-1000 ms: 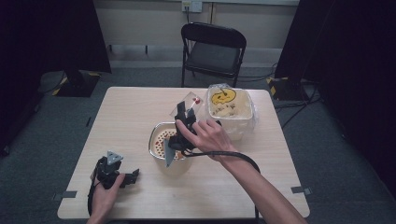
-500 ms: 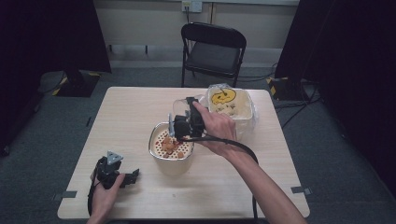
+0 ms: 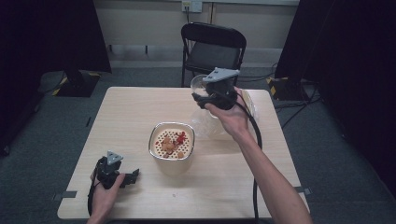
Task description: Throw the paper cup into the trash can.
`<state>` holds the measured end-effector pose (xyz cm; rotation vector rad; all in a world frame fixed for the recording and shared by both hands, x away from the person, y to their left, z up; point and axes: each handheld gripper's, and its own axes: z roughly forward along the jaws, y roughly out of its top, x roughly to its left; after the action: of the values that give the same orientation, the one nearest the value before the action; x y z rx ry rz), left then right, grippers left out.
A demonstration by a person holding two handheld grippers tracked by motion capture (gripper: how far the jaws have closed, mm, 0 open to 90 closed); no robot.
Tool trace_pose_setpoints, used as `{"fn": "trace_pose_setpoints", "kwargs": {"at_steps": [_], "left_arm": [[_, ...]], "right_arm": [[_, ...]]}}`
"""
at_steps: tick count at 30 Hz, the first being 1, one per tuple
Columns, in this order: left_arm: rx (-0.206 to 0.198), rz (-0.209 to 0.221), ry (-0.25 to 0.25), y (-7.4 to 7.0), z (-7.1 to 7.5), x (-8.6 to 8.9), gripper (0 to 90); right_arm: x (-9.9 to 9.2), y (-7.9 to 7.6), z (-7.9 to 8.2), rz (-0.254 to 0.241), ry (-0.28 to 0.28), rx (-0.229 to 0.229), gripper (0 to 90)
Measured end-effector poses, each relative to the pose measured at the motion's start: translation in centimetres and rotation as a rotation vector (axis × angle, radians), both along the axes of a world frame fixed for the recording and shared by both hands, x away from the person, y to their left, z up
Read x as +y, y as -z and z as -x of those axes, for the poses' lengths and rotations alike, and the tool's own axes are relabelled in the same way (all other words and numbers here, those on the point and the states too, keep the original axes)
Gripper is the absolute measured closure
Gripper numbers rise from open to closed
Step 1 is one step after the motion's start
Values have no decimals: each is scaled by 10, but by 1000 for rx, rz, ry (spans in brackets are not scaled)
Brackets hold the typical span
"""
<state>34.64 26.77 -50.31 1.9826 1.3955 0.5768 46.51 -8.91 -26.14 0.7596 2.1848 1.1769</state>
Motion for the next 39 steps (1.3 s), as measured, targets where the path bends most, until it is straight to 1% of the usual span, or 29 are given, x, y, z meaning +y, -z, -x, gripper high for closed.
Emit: {"fn": "trace_pose_setpoints", "kwargs": {"at_steps": [1,3,4,5,7,10,12,14,16,18,19,20,21,22,23,25,26,29,30,32,34,36,39], "left_arm": [[1,-1,1,0,0,0,0],[1,-1,1,0,0,0,0],[0,0,0,0,0,0,0],[0,0,0,0,0,0,0],[0,0,0,0,0,0,0],[0,0,0,0,0,0,0],[0,0,0,0,0,0,0],[0,0,0,0,0,0,0],[0,1,0,0,0,0,0],[0,0,0,0,0,0,0],[0,0,0,0,0,0,0],[0,0,0,0,0,0,0],[1,0,1,0,0,0,0],[0,0,1,0,0,0,0],[1,0,1,0,0,0,0],[1,-1,1,0,0,0,0],[0,0,0,0,0,0,0],[0,0,0,0,0,0,0],[0,-1,1,0,0,0,0],[0,0,0,0,0,0,0],[1,-1,1,0,0,0,0],[1,-1,1,0,0,0,0],[1,-1,1,0,0,0,0]], "right_arm": [[-6,0,-4,-33,12,14,479],[-18,-2,-11,-83,39,28,479],[-24,-2,-15,-102,54,33,478],[-29,-3,-18,-110,71,34,477],[-38,-3,-24,-117,105,40,475],[-49,-1,-32,-114,152,47,465],[-55,1,-38,-117,191,56,416],[-60,5,-45,-110,223,64,419],[-63,9,-51,-108,243,78,417],[-65,12,-57,-120,257,89,399],[-66,13,-59,-124,268,89,383],[-68,14,-60,-131,284,82,349],[-68,16,-61,-138,297,80,264],[-69,17,-64,-136,303,90,236],[-70,18,-65,-140,306,89,220],[-70,20,-68,-143,314,89,148],[-70,21,-69,-146,321,88,138],[-72,23,-70,-148,331,88,142],[-73,22,-69,-143,341,85,142],[-76,21,-67,-144,341,81,154],[-79,20,-64,-154,342,80,161],[-83,20,-57,-167,331,77,179],[-86,21,-46,-160,306,79,200]]}}
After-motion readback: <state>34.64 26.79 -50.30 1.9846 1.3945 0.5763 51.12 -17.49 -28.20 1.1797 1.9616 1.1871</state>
